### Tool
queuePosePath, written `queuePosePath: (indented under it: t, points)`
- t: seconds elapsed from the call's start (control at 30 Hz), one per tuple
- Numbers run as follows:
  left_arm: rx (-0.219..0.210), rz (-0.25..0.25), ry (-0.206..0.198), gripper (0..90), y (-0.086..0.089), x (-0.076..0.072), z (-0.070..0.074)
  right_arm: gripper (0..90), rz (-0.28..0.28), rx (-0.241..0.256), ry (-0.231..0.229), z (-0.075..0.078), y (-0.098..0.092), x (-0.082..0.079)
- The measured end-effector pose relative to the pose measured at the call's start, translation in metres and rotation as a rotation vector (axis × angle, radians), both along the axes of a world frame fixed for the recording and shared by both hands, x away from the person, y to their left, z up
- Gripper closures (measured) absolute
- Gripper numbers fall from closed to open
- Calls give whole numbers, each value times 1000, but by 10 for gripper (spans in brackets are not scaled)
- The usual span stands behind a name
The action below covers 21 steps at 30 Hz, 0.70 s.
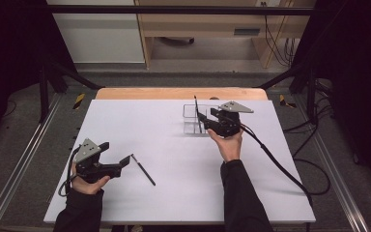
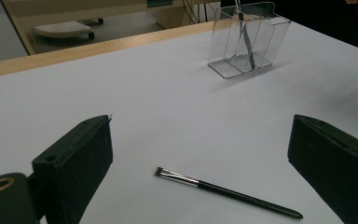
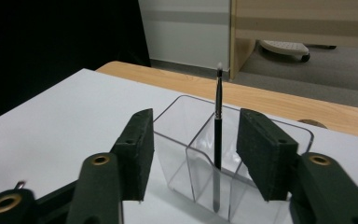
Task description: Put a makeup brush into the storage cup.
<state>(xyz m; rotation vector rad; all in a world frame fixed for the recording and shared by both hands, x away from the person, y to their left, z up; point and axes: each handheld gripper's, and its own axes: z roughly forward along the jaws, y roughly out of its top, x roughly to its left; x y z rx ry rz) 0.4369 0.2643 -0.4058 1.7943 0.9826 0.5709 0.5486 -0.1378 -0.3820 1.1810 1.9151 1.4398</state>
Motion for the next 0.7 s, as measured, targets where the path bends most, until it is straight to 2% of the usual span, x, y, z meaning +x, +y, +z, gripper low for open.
queuePosePath:
  t: [0.33, 0.7]
  points:
    - [8, 3, 4, 59, -3, 0, -1, 304, -5, -48, -19, 1, -21, -20]
    - [18, 3, 17, 57, -8, 0, -5, 196, 8, -55, -23, 1, -40, -42]
